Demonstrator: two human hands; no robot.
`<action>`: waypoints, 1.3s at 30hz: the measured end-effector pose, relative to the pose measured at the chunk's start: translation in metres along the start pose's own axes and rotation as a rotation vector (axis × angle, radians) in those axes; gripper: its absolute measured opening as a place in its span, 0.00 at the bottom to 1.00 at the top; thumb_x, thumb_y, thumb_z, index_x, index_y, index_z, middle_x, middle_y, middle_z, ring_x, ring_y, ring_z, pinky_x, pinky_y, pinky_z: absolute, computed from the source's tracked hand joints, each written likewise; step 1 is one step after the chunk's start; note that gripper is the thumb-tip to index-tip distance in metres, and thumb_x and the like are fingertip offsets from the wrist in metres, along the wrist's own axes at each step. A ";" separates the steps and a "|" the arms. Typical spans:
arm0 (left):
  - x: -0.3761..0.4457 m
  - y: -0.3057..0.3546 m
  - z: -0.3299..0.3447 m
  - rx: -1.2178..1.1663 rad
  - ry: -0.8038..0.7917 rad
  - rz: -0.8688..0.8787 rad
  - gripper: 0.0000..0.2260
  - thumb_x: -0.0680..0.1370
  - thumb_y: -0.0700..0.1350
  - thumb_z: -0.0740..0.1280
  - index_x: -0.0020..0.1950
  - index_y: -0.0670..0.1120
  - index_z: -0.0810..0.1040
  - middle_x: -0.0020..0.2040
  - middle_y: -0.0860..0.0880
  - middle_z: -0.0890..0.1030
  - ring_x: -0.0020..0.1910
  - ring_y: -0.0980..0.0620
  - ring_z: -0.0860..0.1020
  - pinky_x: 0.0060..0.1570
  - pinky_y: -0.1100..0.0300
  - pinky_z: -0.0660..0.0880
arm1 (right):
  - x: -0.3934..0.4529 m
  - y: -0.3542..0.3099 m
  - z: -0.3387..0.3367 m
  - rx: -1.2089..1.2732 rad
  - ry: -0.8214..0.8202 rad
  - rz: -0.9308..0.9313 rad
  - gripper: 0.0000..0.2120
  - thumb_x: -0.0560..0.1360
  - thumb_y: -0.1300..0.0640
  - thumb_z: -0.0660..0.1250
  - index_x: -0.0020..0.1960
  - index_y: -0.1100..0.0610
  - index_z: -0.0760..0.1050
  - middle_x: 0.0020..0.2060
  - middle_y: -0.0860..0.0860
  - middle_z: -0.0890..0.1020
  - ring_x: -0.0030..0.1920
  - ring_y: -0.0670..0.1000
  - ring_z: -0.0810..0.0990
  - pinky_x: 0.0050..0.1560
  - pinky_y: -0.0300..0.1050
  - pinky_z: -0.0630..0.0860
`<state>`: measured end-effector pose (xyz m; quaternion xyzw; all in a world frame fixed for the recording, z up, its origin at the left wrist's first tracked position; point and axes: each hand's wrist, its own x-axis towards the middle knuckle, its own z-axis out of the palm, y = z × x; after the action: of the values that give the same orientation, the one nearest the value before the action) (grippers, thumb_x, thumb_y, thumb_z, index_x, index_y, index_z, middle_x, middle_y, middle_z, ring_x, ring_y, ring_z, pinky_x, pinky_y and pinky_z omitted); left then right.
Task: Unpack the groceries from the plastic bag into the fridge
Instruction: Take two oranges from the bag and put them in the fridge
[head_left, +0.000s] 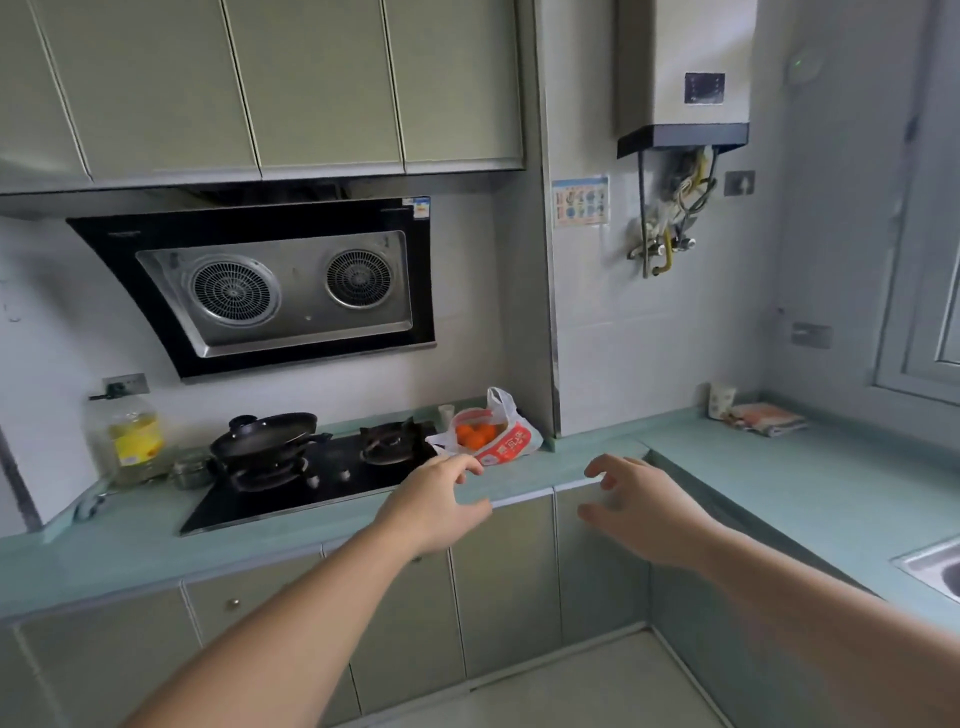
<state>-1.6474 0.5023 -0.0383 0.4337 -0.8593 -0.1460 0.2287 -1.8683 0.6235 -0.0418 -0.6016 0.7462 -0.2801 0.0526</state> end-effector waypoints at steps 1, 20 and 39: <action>0.009 -0.006 0.006 -0.006 -0.010 -0.005 0.18 0.72 0.55 0.69 0.60 0.58 0.74 0.54 0.56 0.73 0.53 0.54 0.74 0.56 0.56 0.74 | 0.008 0.003 0.006 -0.005 -0.009 -0.008 0.20 0.73 0.45 0.67 0.64 0.47 0.70 0.56 0.47 0.75 0.49 0.45 0.72 0.52 0.41 0.71; 0.281 -0.182 0.081 -0.142 -0.095 -0.093 0.22 0.73 0.54 0.68 0.66 0.56 0.68 0.58 0.55 0.72 0.58 0.52 0.74 0.59 0.52 0.73 | 0.300 0.050 0.113 -0.269 -0.197 -0.016 0.22 0.75 0.45 0.65 0.67 0.44 0.66 0.61 0.45 0.73 0.56 0.48 0.76 0.51 0.41 0.72; 0.552 -0.284 0.170 -0.047 -0.216 -0.140 0.23 0.74 0.55 0.67 0.67 0.56 0.68 0.62 0.53 0.73 0.59 0.53 0.73 0.59 0.51 0.74 | 0.606 0.146 0.259 -0.091 -0.396 -0.014 0.22 0.74 0.46 0.67 0.67 0.45 0.68 0.59 0.47 0.76 0.54 0.50 0.77 0.53 0.44 0.76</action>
<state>-1.8296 -0.1023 -0.1633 0.4688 -0.8429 -0.2278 0.1340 -2.0509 -0.0129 -0.1725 -0.6518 0.7290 -0.1225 0.1693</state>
